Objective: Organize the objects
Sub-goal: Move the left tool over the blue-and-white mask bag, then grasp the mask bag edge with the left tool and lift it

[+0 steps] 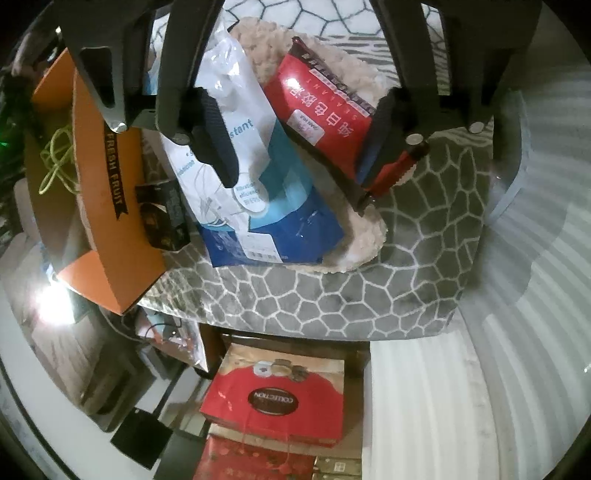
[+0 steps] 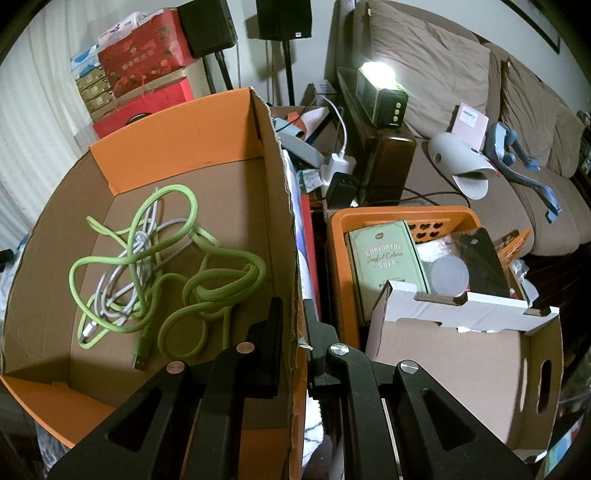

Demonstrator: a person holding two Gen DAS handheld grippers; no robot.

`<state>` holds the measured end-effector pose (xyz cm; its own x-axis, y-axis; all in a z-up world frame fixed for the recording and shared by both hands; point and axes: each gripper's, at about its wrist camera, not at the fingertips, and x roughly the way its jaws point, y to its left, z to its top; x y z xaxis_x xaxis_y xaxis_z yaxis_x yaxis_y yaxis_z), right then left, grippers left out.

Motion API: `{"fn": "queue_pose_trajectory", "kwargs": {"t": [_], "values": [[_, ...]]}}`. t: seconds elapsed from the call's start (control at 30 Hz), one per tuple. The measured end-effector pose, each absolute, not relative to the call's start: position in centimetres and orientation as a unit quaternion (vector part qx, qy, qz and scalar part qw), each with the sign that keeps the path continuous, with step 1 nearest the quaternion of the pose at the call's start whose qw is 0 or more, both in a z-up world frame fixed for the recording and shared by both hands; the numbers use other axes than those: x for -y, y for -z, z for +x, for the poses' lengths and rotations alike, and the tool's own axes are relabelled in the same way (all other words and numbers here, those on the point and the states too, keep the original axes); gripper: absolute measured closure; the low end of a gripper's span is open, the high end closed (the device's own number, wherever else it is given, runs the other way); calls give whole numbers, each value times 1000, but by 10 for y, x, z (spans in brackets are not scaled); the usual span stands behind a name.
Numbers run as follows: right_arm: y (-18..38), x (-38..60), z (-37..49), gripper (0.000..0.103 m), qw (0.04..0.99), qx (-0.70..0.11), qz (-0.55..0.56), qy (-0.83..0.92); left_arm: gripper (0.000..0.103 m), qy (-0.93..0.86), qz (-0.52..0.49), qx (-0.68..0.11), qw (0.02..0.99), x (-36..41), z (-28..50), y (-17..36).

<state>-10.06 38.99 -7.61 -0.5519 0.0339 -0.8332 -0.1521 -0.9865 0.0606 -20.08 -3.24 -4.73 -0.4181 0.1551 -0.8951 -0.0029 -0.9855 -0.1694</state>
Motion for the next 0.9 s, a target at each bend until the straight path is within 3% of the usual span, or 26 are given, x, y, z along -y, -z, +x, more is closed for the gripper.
{"fn": "queue_pose_trajectory", "kwargs": {"t": [0.1, 0.2, 0.7, 0.83, 0.9], "values": [[76, -390, -100, 94, 53, -63, -470, -879, 50, -841, -536, 65, 42, 30, -202, 47], [76, -390, -101, 94, 53, -63, -470, -879, 61, -841, -536, 63, 40, 28, -202, 48], [76, -390, -100, 94, 53, -62, -470, -879, 64, -822, -544, 124, 114, 8, -208, 49], [76, -391, -100, 94, 53, -63, -470, -879, 69, -815, -544, 142, 141, -3, -210, 47], [76, -390, -100, 94, 53, -63, -470, -879, 76, -816, -545, 133, 137, -11, -212, 48]]}}
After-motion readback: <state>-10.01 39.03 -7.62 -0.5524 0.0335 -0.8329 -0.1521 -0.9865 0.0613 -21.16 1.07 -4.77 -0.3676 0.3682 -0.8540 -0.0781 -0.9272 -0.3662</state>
